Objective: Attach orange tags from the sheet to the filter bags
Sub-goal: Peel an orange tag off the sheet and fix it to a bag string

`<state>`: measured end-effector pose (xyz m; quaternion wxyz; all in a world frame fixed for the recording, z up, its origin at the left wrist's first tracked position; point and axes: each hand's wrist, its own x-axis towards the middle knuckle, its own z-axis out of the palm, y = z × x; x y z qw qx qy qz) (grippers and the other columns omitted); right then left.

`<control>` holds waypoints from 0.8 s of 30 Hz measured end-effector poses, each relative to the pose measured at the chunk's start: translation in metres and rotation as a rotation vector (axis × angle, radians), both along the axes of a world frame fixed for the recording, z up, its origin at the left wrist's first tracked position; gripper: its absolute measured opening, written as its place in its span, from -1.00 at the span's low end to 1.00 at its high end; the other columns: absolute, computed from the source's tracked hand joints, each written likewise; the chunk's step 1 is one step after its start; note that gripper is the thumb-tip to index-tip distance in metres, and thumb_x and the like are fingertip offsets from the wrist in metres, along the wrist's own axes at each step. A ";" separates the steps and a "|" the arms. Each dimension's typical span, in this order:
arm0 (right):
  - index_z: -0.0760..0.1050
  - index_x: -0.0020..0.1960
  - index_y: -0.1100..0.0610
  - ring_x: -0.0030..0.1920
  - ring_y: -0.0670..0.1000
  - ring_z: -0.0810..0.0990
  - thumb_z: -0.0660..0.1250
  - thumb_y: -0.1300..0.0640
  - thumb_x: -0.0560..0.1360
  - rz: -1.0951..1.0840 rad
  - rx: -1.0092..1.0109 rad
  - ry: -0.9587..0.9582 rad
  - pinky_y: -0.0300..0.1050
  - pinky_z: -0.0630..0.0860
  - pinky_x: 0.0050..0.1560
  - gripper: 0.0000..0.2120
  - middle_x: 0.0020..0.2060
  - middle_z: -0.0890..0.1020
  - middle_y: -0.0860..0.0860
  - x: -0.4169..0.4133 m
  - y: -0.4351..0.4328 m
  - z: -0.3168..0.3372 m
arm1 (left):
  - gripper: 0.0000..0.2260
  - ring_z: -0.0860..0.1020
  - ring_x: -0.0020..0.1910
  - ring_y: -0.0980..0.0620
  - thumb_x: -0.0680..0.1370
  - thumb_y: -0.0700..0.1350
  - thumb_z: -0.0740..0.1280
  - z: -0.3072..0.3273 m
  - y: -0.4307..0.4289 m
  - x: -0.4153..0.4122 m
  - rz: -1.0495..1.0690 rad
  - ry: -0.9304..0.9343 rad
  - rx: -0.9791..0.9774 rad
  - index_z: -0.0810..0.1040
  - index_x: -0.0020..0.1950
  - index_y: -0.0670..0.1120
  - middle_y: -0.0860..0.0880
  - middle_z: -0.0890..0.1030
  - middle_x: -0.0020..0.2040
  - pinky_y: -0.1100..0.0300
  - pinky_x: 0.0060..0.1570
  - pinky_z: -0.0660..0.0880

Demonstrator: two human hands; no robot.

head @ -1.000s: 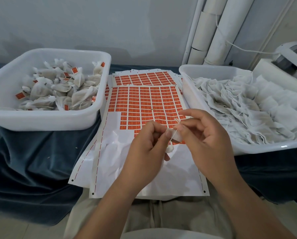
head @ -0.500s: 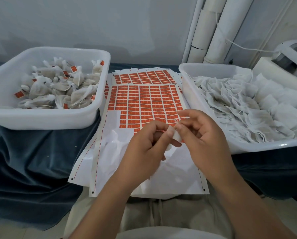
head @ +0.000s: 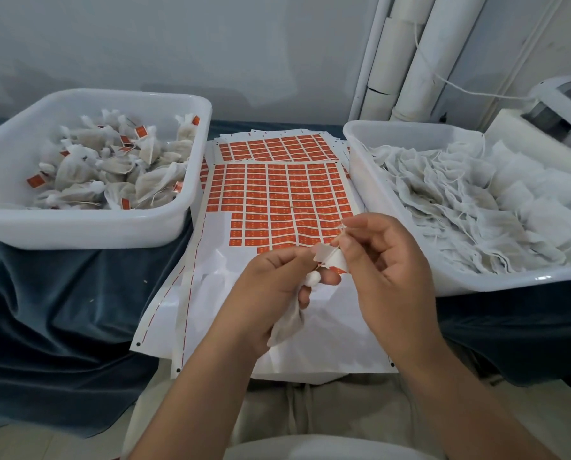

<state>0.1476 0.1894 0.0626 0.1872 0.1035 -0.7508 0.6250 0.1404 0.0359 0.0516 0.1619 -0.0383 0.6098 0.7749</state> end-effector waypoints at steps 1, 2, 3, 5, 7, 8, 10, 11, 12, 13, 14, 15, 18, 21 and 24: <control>0.58 0.12 -0.08 0.03 -0.08 0.70 0.37 0.20 0.65 -0.007 -0.004 0.004 -0.31 0.58 0.01 -0.82 -0.03 0.71 -0.14 0.000 -0.001 -0.001 | -0.82 0.54 -0.24 0.10 0.59 0.16 0.39 0.000 -0.001 0.000 -0.018 -0.020 0.047 0.77 0.00 0.15 -0.05 0.76 -0.04 0.32 -0.28 0.48; 0.58 0.11 -0.07 0.03 -0.08 0.70 0.37 0.21 0.65 -0.013 -0.006 0.009 -0.32 0.58 0.01 -0.82 -0.03 0.71 -0.15 0.000 -0.001 -0.001 | -0.75 0.52 -0.32 0.13 0.48 0.22 0.46 -0.001 -0.002 -0.001 -0.042 -0.021 0.094 0.78 0.01 0.11 -0.06 0.75 -0.06 0.34 -0.30 0.48; 0.58 0.11 -0.08 0.04 -0.08 0.70 0.37 0.21 0.65 -0.018 -0.006 0.013 -0.32 0.57 0.01 -0.82 -0.03 0.70 -0.15 0.000 -0.002 -0.002 | -0.63 0.50 -0.36 0.15 0.36 0.28 0.50 -0.002 -0.003 -0.001 -0.058 -0.020 0.123 0.78 0.03 0.08 -0.07 0.74 -0.06 0.34 -0.30 0.48; 0.57 0.11 -0.09 0.04 -0.09 0.69 0.37 0.22 0.65 -0.020 0.003 0.015 -0.34 0.57 0.01 -0.80 -0.03 0.70 -0.17 0.000 -0.003 -0.002 | -0.50 0.49 -0.42 0.15 0.25 0.34 0.52 -0.005 -0.003 -0.003 -0.075 -0.021 0.132 0.78 0.04 0.07 -0.08 0.74 -0.06 0.32 -0.29 0.47; 0.57 0.11 -0.09 0.04 -0.10 0.69 0.36 0.23 0.66 -0.017 0.015 0.016 -0.35 0.56 0.01 -0.79 -0.03 0.69 -0.17 0.000 -0.003 -0.003 | -0.48 0.49 -0.44 0.15 0.24 0.36 0.52 -0.007 -0.003 -0.004 -0.072 -0.036 0.143 0.78 0.04 0.07 -0.09 0.74 -0.04 0.30 -0.28 0.47; 0.56 0.10 -0.09 0.03 -0.09 0.69 0.36 0.23 0.66 -0.014 0.015 0.017 -0.35 0.56 0.00 -0.78 -0.03 0.69 -0.17 -0.001 -0.003 -0.003 | -0.50 0.48 -0.44 0.14 0.26 0.35 0.51 -0.008 -0.003 -0.005 -0.064 -0.059 0.148 0.78 0.03 0.06 -0.10 0.74 -0.04 0.29 -0.28 0.48; 0.57 0.09 -0.10 0.03 -0.09 0.70 0.36 0.24 0.66 -0.008 0.000 0.013 -0.35 0.56 0.00 -0.78 -0.04 0.70 -0.16 -0.001 -0.004 -0.004 | -0.64 0.47 -0.46 0.14 0.45 0.26 0.46 -0.010 -0.002 -0.008 -0.054 -0.121 0.159 0.78 0.02 0.03 -0.12 0.75 -0.05 0.29 -0.31 0.48; 0.57 0.09 -0.09 0.02 -0.10 0.70 0.36 0.25 0.65 -0.006 -0.011 0.009 -0.35 0.56 -0.01 -0.77 -0.05 0.70 -0.16 -0.001 -0.004 -0.004 | -0.72 0.46 -0.47 0.14 0.56 0.18 0.40 -0.011 -0.002 -0.009 -0.054 -0.146 0.162 0.79 -0.01 0.02 -0.12 0.75 -0.07 0.30 -0.33 0.47; 0.58 0.08 -0.09 0.01 -0.09 0.70 0.36 0.26 0.65 -0.005 -0.023 0.004 -0.34 0.57 -0.01 -0.77 -0.05 0.71 -0.16 -0.001 -0.004 -0.004 | -0.73 0.45 -0.48 0.14 0.64 0.10 0.35 -0.012 -0.003 -0.010 -0.063 -0.160 0.176 0.80 -0.06 0.02 -0.12 0.75 -0.09 0.31 -0.36 0.47; 0.58 0.08 -0.08 0.01 -0.09 0.70 0.36 0.26 0.65 -0.005 -0.036 -0.002 -0.34 0.57 -0.01 -0.77 -0.05 0.71 -0.15 -0.001 -0.005 -0.005 | -0.71 0.45 -0.48 0.15 0.68 0.05 0.33 -0.013 -0.003 -0.010 -0.074 -0.168 0.185 0.80 -0.10 0.02 -0.12 0.75 -0.10 0.32 -0.37 0.47; 0.59 0.07 -0.08 0.01 -0.08 0.70 0.36 0.26 0.65 -0.005 -0.050 -0.009 -0.33 0.57 -0.01 -0.78 -0.05 0.71 -0.14 -0.001 -0.005 -0.005 | -0.73 0.45 -0.48 0.15 0.66 0.05 0.36 -0.013 -0.004 -0.010 -0.090 -0.166 0.203 0.80 -0.11 0.02 -0.10 0.74 -0.11 0.33 -0.37 0.47; 0.59 0.08 -0.07 0.01 -0.07 0.70 0.36 0.25 0.65 -0.006 -0.061 -0.016 -0.32 0.58 0.00 -0.79 -0.05 0.71 -0.13 -0.002 -0.005 -0.006 | -0.78 0.46 -0.47 0.16 0.60 0.09 0.43 -0.011 -0.004 -0.009 -0.111 -0.162 0.223 0.80 -0.09 0.03 -0.09 0.74 -0.11 0.33 -0.36 0.47; 0.59 0.10 -0.07 0.04 -0.04 0.70 0.37 0.23 0.65 -0.017 -0.066 -0.025 -0.29 0.58 0.02 -0.80 -0.03 0.71 -0.11 -0.002 -0.004 -0.009 | -0.69 0.48 -0.46 0.15 0.37 0.22 0.60 -0.010 -0.005 -0.008 -0.176 -0.149 0.264 0.79 -0.07 0.02 -0.07 0.72 -0.12 0.34 -0.35 0.49; 0.59 0.10 -0.06 0.05 -0.05 0.70 0.37 0.24 0.65 -0.013 -0.065 -0.025 -0.29 0.58 0.03 -0.81 -0.02 0.71 -0.11 -0.002 -0.004 -0.010 | -0.65 0.50 -0.48 0.16 0.30 0.24 0.61 -0.012 -0.003 -0.008 -0.213 -0.159 0.308 0.78 -0.12 0.01 -0.04 0.73 -0.15 0.35 -0.37 0.48; 0.59 0.10 -0.05 0.04 -0.05 0.70 0.38 0.23 0.65 0.008 -0.066 -0.021 -0.29 0.58 0.04 -0.82 -0.03 0.71 -0.10 -0.004 -0.003 -0.009 | -0.58 0.50 -0.51 0.17 0.22 0.26 0.66 -0.014 0.001 -0.007 -0.208 -0.152 0.345 0.79 -0.09 0.02 -0.02 0.73 -0.16 0.37 -0.40 0.47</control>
